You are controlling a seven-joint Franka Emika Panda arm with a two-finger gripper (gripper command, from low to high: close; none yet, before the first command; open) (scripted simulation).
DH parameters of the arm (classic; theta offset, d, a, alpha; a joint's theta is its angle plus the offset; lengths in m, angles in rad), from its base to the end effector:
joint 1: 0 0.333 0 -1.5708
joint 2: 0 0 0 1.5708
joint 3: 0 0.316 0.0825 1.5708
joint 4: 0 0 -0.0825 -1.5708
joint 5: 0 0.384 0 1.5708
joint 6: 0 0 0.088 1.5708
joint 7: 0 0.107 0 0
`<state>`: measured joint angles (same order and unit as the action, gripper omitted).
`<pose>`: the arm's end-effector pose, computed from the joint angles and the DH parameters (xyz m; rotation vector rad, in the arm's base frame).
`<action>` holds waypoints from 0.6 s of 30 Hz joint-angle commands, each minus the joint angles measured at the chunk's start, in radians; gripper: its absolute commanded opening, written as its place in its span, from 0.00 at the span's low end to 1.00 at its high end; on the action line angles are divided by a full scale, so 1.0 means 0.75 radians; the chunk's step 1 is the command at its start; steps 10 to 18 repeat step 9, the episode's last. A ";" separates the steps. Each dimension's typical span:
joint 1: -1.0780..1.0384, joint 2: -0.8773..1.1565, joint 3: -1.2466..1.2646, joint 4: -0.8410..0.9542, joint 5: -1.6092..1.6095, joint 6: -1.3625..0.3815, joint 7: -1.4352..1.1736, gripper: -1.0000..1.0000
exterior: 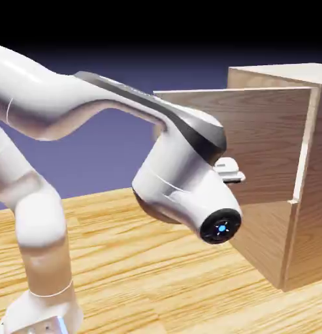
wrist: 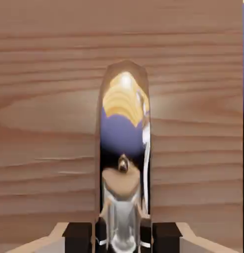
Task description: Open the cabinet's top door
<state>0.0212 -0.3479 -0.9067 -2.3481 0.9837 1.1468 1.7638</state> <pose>0.3028 -0.2305 0.4701 -0.5402 1.7666 1.6326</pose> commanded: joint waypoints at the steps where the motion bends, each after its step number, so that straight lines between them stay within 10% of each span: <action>1: 0.019 0.048 -0.033 0.042 -0.009 -0.056 -0.022 0.00; 18: 0.036 0.431 -0.165 0.325 -0.018 -0.448 -0.219 0.00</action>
